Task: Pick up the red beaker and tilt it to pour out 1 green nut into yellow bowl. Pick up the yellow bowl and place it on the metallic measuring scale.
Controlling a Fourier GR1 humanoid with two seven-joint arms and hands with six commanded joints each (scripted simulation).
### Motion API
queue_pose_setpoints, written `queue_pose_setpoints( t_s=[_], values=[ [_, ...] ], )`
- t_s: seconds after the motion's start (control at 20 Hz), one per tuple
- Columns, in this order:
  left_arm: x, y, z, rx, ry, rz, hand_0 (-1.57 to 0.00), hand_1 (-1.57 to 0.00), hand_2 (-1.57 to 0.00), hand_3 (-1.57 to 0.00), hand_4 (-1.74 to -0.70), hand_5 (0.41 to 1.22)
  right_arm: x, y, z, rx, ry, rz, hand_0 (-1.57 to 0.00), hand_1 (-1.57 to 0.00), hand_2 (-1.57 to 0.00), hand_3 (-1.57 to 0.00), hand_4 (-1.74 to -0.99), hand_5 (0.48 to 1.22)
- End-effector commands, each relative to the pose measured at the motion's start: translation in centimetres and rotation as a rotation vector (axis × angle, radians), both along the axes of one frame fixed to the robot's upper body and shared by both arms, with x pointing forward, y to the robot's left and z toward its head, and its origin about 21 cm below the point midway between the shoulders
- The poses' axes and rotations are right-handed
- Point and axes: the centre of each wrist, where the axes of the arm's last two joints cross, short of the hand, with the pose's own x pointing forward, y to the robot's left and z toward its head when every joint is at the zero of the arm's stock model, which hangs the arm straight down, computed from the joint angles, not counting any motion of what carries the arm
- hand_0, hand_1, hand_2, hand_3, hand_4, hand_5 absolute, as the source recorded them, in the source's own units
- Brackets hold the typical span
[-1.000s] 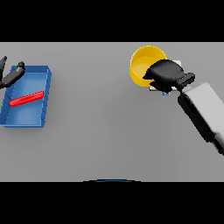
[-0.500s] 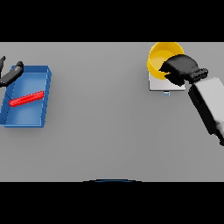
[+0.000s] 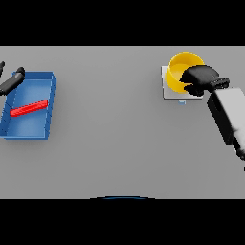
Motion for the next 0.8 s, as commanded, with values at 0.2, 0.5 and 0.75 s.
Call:
queue_pose_setpoints(
  t_s=[0.2,0.5,0.75],
  values=[
    [0.14,-0.37,-0.69,-0.004,0.009,0.002,0.0,0.0,0.0,0.0,-0.73,0.72,0.12,-0.21,-0.16,0.02,0.029,0.004,-1.13,-1.32,-1.33,-1.06,-1.701,1.221],
    [0.19,-0.32,-0.65,-0.005,0.01,-0.005,0.0,0.0,0.0,0.0,-0.73,0.712,0.1,-0.57,-0.07,-0.004,0.053,-0.007,-0.29,-0.48,-0.6,-0.57,-1.517,0.902],
    [0.13,-0.76,-0.4,-0.011,-0.003,-0.012,0.0,0.0,0.0,0.0,-0.72,0.699,0.26,-0.67,0.14,-0.029,0.066,0.005,-0.1,-0.16,-0.25,-0.38,-1.442,0.814]
  ],
)
